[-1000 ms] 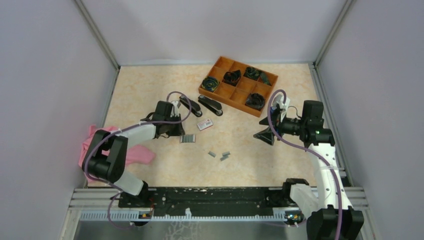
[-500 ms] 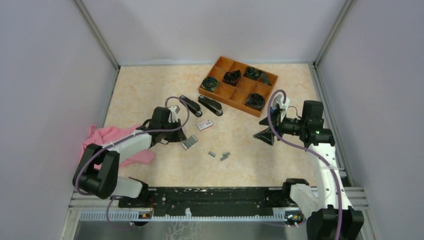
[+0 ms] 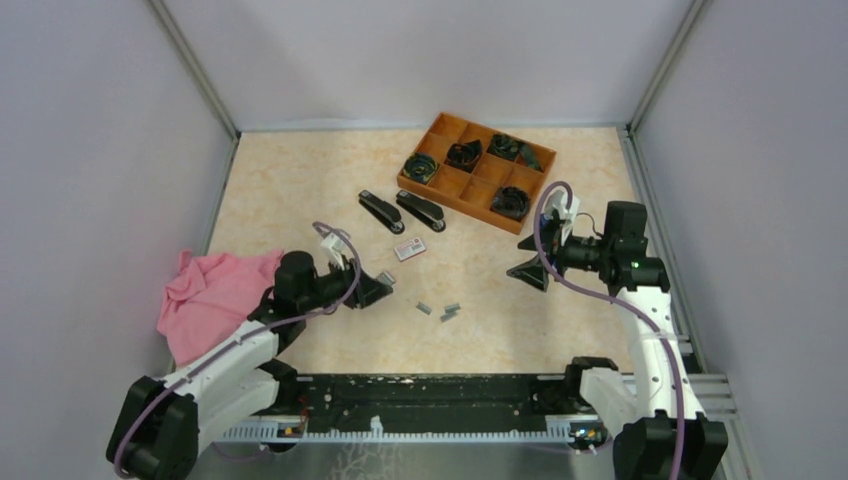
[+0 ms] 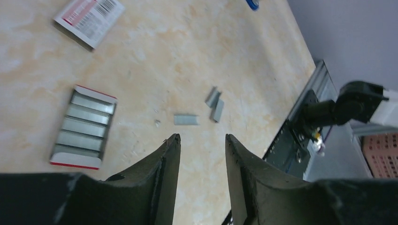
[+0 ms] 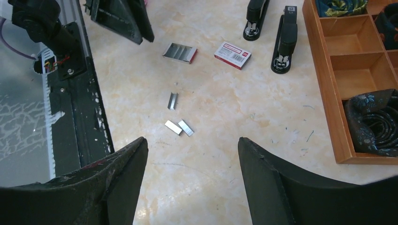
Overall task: Unload the staples from the stapler
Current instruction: Adjust the staple box at the center of the board, then pick up the staple from the center of the board.
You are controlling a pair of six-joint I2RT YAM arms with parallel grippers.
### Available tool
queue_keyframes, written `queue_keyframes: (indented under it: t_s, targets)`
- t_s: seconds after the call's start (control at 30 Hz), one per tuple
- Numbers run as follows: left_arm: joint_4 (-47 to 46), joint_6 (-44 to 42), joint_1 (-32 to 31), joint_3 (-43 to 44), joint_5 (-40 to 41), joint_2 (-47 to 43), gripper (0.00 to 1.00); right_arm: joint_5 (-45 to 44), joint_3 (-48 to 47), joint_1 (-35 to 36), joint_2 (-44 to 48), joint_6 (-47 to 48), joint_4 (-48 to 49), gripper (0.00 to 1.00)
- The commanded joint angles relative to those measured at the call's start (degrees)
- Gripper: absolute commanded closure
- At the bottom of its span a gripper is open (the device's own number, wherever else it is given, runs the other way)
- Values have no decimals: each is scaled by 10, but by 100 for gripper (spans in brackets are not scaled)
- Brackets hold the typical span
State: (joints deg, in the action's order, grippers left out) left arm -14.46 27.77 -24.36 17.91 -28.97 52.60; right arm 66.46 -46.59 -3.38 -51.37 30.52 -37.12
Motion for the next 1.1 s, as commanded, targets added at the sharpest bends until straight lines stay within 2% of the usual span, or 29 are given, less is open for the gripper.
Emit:
queue_keyframes:
  t_s: [0.0, 0.07, 0.2, 0.43, 0.5, 0.67, 0.77, 0.9, 1.07]
  targets:
    - [-132, 18, -34, -41, -71, -15, 50, 38, -7, 4, 18, 22, 16, 29]
    - [-141, -24, -67, -40, -51, -11, 47, 45, -2, 4, 22, 27, 18, 29]
    - [-189, -153, -124, -59, 13, -6, 32, 62, 1, 4, 30, 59, 3, 29]
    - [-351, -338, -130, -121, -4, 62, 10, 90, -1, 4, 31, 140, -56, 24]
    - [-370, -372, -130, -130, -25, 93, 10, 94, -6, 5, 28, 168, -80, 22]
    - [-349, -400, -135, -108, -88, 157, 14, 79, -4, 32, 14, 229, -99, 22]
    - [-296, -446, -143, -89, -69, 167, 17, 81, -3, 61, 5, 273, -104, 20]
    - [-280, -510, -154, -72, -68, 184, 19, 46, -15, 131, -4, 314, -95, 19]
    - [-226, -582, -156, -10, -91, 242, 22, 62, -10, 154, -17, 325, -79, 19]
